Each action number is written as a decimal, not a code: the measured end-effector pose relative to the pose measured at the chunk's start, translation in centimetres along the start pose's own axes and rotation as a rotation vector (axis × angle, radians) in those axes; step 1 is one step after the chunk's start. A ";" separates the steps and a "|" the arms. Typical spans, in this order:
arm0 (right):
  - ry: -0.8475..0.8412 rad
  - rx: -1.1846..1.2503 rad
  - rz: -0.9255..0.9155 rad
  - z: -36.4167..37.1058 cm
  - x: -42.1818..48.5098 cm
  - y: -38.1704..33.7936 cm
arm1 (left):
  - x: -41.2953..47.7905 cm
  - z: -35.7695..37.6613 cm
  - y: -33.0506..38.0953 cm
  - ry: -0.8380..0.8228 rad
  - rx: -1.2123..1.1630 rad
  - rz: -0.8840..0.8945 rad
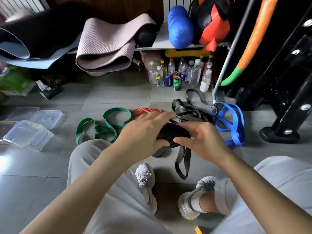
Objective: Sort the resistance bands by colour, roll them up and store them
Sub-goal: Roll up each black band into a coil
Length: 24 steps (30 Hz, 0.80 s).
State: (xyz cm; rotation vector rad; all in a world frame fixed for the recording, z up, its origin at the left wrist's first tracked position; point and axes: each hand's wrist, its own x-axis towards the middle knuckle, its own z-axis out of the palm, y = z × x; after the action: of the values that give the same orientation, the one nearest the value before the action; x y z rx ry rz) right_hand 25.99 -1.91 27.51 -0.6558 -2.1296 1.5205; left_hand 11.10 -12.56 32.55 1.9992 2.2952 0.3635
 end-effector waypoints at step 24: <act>0.102 0.172 -0.060 -0.9 0.2 -0.9 | -0.3 1.2 -1.6 0.198 -0.866 -0.195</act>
State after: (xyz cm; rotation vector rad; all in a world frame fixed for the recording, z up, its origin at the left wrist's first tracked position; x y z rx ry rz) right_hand 26.29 -1.37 28.62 -0.5898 -1.9018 1.5812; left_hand 9.85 -12.85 30.97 1.3309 1.8755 1.3038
